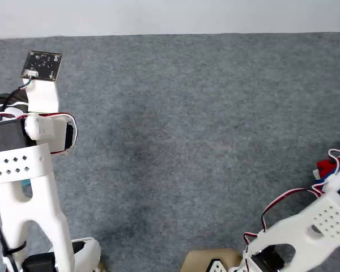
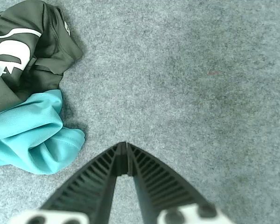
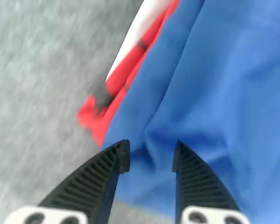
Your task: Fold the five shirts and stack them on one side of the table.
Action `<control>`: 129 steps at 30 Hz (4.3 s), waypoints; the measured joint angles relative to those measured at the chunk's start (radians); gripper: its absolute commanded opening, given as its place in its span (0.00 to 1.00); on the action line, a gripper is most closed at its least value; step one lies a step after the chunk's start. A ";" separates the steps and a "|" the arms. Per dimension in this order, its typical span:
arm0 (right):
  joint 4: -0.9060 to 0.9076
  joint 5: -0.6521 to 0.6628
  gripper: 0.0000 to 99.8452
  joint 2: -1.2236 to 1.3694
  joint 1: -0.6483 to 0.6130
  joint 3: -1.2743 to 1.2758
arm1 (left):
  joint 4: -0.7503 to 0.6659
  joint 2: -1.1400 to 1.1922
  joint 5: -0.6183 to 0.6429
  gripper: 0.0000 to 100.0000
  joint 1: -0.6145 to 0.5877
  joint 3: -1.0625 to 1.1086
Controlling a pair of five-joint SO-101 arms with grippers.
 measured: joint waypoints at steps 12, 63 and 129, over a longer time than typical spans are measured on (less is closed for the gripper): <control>-0.180 0.000 0.12 0.091 0.000 0.000 | 0.000 0.000 0.000 0.00 0.000 0.006; 0.114 0.000 0.05 -0.026 -0.009 -0.017 | 0.000 -0.002 0.000 0.00 0.000 0.081; -0.270 0.308 0.01 -0.298 -0.532 1.013 | 0.000 -0.124 0.000 0.00 0.000 0.081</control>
